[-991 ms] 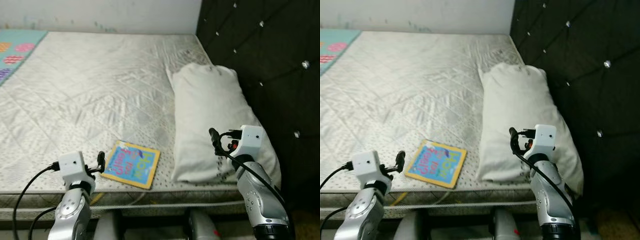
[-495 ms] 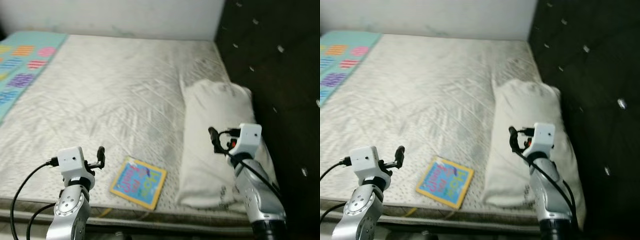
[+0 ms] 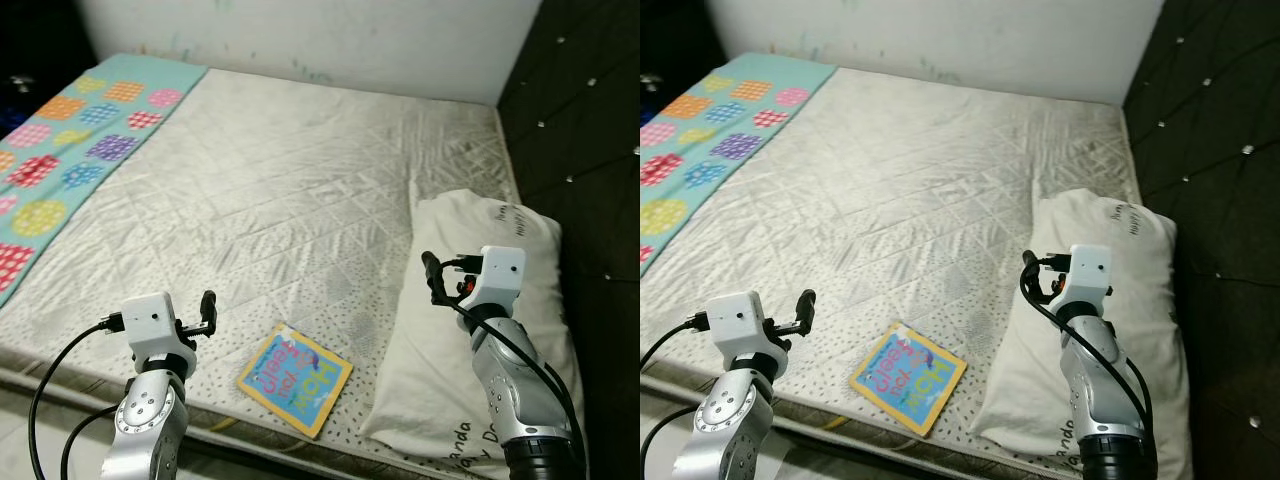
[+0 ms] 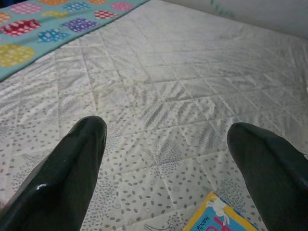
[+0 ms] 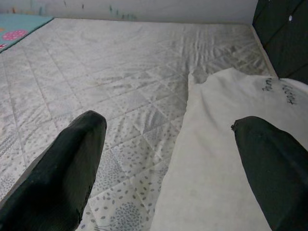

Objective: Clean up the room

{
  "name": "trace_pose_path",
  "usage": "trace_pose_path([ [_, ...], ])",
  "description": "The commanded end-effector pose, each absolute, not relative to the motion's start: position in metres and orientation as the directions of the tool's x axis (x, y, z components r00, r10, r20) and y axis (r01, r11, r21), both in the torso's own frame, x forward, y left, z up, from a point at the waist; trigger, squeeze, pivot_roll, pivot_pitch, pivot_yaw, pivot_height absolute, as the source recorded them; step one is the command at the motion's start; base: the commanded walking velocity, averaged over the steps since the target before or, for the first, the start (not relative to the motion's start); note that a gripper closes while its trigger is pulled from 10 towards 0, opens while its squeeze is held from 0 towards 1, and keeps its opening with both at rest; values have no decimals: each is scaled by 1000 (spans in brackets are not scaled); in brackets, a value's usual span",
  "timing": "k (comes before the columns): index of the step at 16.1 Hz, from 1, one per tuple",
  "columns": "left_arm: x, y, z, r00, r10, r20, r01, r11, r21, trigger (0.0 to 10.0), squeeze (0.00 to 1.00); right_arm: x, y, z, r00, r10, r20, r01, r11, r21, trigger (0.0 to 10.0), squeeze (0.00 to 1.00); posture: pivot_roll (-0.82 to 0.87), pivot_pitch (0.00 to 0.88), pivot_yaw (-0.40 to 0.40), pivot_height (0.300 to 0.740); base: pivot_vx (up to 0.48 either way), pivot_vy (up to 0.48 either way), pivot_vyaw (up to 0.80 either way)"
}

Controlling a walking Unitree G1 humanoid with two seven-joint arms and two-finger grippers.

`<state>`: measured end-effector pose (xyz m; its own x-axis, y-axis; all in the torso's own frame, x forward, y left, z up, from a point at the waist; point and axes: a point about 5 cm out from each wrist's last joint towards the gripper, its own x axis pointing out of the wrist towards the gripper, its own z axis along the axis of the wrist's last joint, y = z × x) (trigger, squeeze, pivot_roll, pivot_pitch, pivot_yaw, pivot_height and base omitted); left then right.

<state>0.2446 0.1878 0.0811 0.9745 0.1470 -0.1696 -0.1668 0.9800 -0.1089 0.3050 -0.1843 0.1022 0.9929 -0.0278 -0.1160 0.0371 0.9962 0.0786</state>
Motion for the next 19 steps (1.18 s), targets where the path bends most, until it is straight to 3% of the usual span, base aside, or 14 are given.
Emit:
trace_pose_path([
  [1, 243, 187, 84, 978, 143, -153, -159, 982, -100, 10000, 0, 303, -189, 98, 990, -52, -127, 61, 996, 72, 10000, 0, -88, 0, -13, 740, 0, 0, 0],
  [17, 243, 186, 83, 978, 137, -156, -154, 983, -104, 10000, 0, 303, -188, 98, 992, -50, -115, 58, 996, 66, 10000, 0, -88, 0, -13, 740, 0, 0, 0],
  [19, 252, 179, 85, 984, 108, -140, -132, 976, -173, 10000, 0, 301, -182, 96, 994, 38, -100, -33, 998, 53, 10000, 0, -100, 0, -18, 740, 0, 0, 0],
])
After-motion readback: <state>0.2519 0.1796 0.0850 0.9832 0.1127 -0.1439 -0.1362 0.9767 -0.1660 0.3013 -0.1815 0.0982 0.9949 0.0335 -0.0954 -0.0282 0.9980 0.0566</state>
